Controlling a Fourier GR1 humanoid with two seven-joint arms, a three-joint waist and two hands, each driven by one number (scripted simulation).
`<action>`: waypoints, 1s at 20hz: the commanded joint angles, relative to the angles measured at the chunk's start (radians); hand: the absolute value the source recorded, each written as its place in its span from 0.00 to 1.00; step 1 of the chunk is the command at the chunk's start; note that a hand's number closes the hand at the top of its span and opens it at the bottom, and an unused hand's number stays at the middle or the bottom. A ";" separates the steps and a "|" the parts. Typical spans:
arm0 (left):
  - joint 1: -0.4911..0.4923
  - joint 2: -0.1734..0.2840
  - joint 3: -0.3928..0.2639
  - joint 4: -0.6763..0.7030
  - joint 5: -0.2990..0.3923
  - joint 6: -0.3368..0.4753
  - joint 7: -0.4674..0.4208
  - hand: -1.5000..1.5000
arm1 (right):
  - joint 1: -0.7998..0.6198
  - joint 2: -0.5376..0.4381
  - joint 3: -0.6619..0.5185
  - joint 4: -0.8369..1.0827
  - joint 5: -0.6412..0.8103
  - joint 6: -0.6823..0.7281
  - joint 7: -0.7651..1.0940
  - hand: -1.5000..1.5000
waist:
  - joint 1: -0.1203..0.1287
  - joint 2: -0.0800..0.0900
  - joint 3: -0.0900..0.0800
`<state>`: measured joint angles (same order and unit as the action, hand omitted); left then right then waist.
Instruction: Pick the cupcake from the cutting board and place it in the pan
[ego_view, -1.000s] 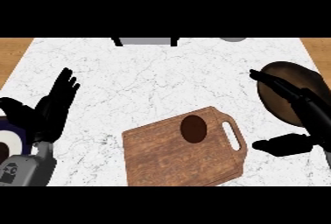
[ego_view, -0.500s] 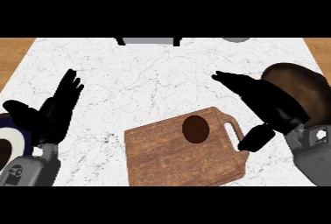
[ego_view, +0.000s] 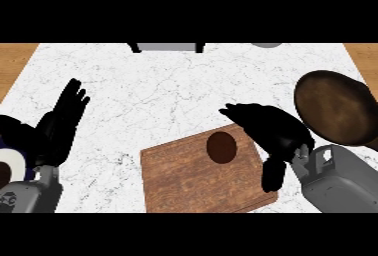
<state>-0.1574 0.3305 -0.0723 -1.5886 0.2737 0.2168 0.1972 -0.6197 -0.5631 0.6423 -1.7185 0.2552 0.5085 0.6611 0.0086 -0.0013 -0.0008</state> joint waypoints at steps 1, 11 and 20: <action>0.003 -0.035 -0.018 0.020 -0.030 0.009 -0.007 0.50 | 0.001 0.046 0.044 -0.103 0.052 0.082 0.128 0.00 | -0.011 -0.001 0.000; -0.043 -0.063 0.027 0.059 -0.061 -0.012 0.001 0.50 | 0.031 0.208 0.037 -0.090 0.259 0.154 0.175 0.00 | -0.009 0.001 0.001; 0.030 -0.057 0.073 0.031 -0.053 -0.093 -0.053 0.50 | -0.017 0.359 -0.004 0.142 0.391 0.184 0.151 0.00 | -0.001 0.001 0.001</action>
<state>-0.1710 0.2724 -0.0147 -1.5430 0.2156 0.1595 0.1795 -0.6202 -0.2688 0.6453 -1.6534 0.5887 0.6762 0.7892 0.0039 0.0000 -0.0003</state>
